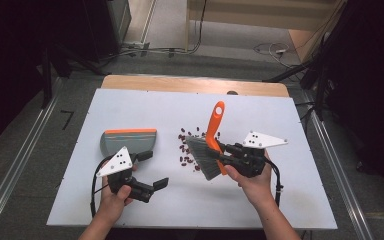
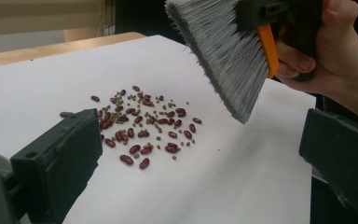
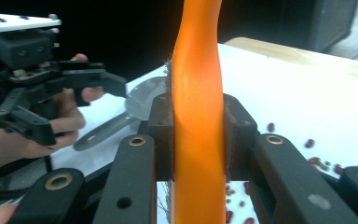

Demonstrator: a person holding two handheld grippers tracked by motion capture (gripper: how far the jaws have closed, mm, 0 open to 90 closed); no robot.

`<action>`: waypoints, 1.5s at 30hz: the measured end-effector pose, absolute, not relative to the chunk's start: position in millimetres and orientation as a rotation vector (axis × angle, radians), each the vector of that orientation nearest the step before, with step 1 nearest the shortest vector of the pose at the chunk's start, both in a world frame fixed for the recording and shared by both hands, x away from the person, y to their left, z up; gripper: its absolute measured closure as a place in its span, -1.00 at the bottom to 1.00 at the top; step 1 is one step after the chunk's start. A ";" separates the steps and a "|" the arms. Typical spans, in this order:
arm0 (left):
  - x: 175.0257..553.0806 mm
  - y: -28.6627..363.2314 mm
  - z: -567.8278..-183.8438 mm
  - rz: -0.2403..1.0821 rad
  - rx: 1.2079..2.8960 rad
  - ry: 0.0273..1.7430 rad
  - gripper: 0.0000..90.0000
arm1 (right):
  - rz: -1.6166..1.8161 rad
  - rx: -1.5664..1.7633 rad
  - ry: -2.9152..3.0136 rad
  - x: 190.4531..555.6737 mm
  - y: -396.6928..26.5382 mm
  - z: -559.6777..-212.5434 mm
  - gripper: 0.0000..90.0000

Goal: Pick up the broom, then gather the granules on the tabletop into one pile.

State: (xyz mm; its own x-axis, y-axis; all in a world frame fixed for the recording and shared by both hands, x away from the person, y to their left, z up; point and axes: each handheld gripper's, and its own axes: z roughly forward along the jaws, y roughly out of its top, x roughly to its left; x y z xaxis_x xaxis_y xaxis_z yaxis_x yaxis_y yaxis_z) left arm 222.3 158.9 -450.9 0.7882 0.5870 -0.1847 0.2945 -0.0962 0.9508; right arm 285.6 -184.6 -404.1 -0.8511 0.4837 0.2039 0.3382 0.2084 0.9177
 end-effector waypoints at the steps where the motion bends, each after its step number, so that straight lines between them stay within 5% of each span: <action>1: 222.4 160.3 -450.7 0.290 1.693 0.706 -1.00 | 1.700 0.829 2.330 287.8 -186.7 -404.5 0.52; 45: 214.2 207.8 -454.6 0.458 1.682 0.855 -1.00 | 1.032 1.165 2.230 368.6 -230.6 -406.8 0.52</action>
State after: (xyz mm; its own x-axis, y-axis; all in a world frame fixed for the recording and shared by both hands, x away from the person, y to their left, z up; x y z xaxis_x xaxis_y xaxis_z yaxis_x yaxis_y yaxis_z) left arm 214.2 207.8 -454.6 0.6602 0.7394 -0.1322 0.2996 -0.0979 0.9490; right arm 368.6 -230.6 -406.8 -0.5616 0.8270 -0.0252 0.5162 0.3740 0.7705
